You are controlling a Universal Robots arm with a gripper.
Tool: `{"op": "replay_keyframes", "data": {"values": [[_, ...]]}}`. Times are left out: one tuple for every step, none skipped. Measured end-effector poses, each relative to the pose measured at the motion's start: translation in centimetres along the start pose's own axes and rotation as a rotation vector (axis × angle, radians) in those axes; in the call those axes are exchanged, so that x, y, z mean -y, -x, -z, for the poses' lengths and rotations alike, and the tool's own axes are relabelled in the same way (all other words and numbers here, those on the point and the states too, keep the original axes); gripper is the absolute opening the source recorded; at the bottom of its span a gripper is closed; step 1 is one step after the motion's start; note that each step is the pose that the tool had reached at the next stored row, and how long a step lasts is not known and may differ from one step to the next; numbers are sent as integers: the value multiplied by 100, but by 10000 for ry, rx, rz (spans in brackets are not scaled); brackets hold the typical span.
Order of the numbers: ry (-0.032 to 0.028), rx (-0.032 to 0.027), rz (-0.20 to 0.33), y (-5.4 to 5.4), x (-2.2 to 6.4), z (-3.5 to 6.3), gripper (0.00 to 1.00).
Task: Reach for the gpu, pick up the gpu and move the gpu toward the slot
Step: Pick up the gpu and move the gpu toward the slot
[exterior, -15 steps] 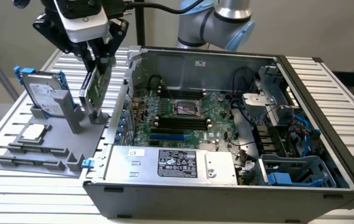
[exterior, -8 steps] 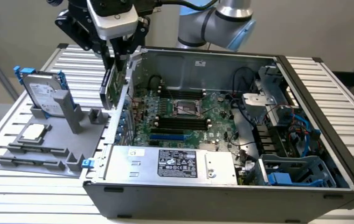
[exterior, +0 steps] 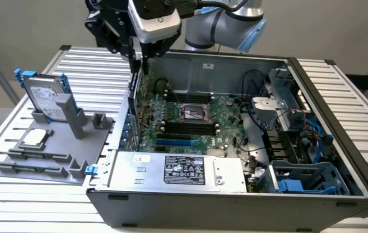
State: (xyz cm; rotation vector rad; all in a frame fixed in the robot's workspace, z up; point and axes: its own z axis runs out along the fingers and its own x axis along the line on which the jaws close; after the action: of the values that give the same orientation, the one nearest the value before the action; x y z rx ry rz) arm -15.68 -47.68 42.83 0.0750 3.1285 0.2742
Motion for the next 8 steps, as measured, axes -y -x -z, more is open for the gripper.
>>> {"op": "replay_keyframes", "data": {"values": [[-1,-2,0,45,-2,0,26],[-1,-5,0,90,-4,-1,26],[-1,-7,-1,135,-6,-3,26],[-2,-9,-2,180,-8,-6,26],[-5,-10,-1,225,-9,-10,26],[-9,-11,-1,270,-10,-15,26],[-15,-12,-2,314,-12,-20,26],[-28,-13,-2,363,-13,-27,26]]}}
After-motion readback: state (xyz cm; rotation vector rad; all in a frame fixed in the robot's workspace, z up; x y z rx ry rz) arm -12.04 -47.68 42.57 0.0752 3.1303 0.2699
